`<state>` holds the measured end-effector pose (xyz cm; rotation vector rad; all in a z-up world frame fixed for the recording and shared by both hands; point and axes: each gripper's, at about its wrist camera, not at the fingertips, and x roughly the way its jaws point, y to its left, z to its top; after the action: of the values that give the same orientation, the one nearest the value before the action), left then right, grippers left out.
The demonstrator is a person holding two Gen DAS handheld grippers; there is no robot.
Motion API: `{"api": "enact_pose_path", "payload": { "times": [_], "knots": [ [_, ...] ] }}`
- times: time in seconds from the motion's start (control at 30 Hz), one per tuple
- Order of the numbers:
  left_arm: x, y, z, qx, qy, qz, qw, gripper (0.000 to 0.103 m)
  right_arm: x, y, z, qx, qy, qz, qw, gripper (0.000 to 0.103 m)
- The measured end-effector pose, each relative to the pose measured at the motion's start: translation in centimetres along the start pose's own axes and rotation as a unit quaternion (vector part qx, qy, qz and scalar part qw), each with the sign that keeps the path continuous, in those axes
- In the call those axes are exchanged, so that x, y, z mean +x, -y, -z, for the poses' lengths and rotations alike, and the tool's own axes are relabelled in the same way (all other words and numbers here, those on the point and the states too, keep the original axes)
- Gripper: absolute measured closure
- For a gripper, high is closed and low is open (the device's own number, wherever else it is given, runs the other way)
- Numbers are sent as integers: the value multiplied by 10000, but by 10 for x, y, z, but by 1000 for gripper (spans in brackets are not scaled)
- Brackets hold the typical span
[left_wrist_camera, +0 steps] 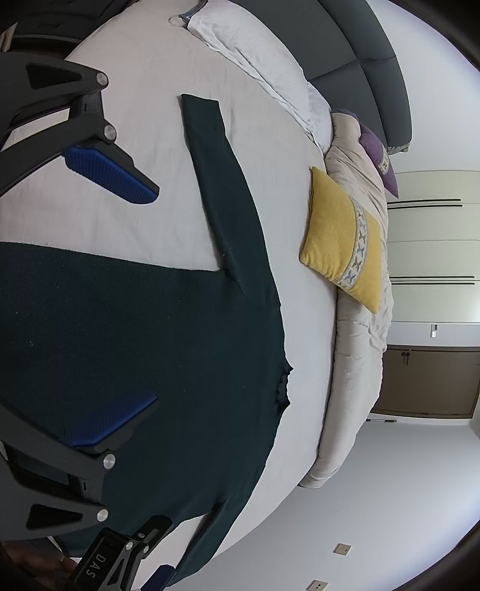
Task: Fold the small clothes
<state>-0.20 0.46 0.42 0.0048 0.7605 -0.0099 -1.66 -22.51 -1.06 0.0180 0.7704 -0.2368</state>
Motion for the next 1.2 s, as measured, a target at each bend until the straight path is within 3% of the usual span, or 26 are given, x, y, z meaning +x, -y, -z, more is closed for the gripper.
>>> {"api": "enact_pose_path", "payload": {
  "times": [1.2],
  "knots": [
    [-1, -1, 0, -16, 8, 8, 10000, 0, 0, -1, 3, -29, -20, -6, 10000, 0]
  ]
}}
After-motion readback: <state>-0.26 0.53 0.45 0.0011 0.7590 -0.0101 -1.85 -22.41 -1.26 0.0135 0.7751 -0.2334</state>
